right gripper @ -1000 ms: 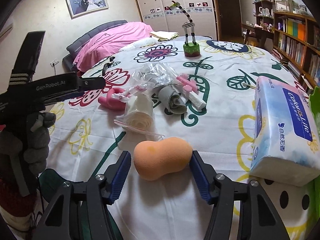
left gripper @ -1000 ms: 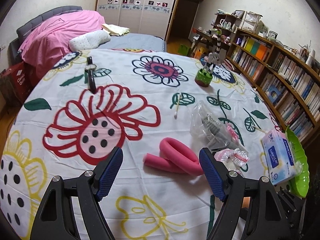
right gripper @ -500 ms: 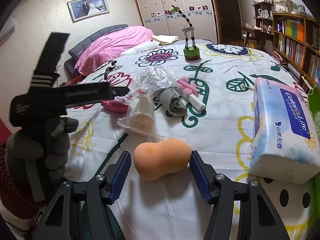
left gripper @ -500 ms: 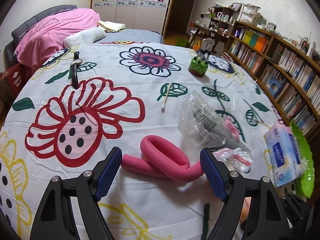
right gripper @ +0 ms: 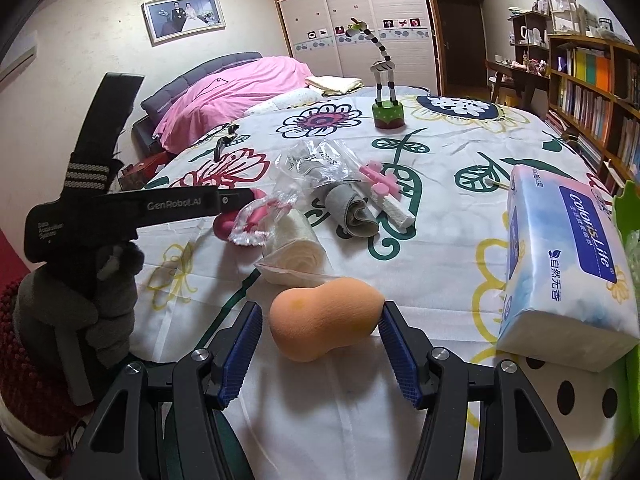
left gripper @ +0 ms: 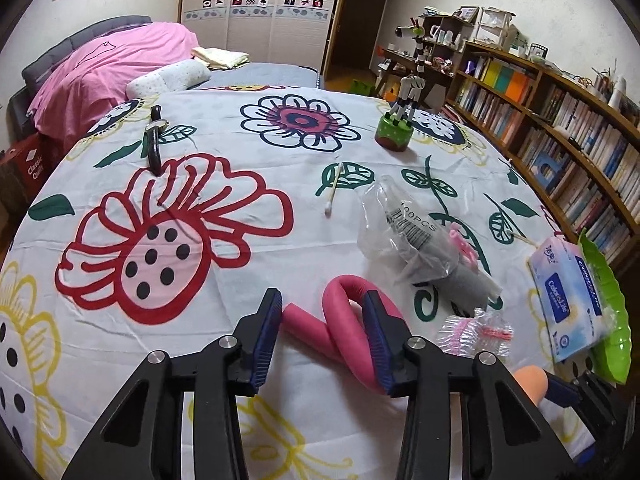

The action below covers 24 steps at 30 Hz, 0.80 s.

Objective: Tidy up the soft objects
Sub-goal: 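Grasp the pink foam roller with the left gripper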

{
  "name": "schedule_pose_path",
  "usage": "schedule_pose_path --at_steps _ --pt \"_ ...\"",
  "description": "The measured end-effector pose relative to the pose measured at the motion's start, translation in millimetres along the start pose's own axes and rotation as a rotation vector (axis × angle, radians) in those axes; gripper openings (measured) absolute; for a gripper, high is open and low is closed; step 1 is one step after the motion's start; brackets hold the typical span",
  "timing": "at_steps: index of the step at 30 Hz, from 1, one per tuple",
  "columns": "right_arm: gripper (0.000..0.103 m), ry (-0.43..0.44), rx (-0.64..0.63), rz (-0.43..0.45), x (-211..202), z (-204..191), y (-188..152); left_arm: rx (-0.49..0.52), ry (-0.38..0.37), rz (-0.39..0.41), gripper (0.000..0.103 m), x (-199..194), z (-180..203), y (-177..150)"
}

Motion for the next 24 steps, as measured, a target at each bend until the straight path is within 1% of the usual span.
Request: schedule_pose_path --at_steps 3,9,13,14,15,17,22,24 --pt "0.064 0.002 0.001 0.002 -0.3 0.5 0.1 -0.006 -0.002 0.014 0.041 -7.2 -0.2 1.3" --pt "0.064 0.002 0.002 0.003 -0.6 0.6 0.1 -0.013 0.001 0.075 0.041 -29.1 -0.3 10.4" --pt "0.064 0.002 0.002 0.004 -0.7 0.5 0.2 -0.026 -0.002 0.096 0.041 -37.2 -2.0 14.3" --pt "0.064 0.003 0.002 0.005 -0.9 0.6 0.4 -0.027 -0.004 0.099 0.021 -38.3 -2.1 14.8" --pt "0.063 0.003 0.003 0.005 -1.0 0.6 0.5 -0.031 -0.007 0.093 0.013 -38.3 -2.2 14.5" --pt "0.062 0.007 0.007 0.006 -2.3 1.0 1.8 -0.047 -0.011 0.096 0.013 -39.8 -3.8 14.5" --pt "0.061 0.035 0.030 0.012 -8.3 1.8 7.4 -0.047 -0.012 0.095 0.013 -40.8 -4.2 14.6" --pt "0.061 0.032 0.027 0.015 -8.3 1.0 7.5 -0.041 -0.011 0.089 0.016 -40.2 -4.0 14.1"
Point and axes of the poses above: each gripper's, at about its wrist camera, not at the fingertips, and x roughly the way its jaws point, z to its right, y to its top, the point moved 10 cm from there along x, roughly the way its jaws point, and after that the axes turned 11 degrees about -y, right-handed, at the moved point
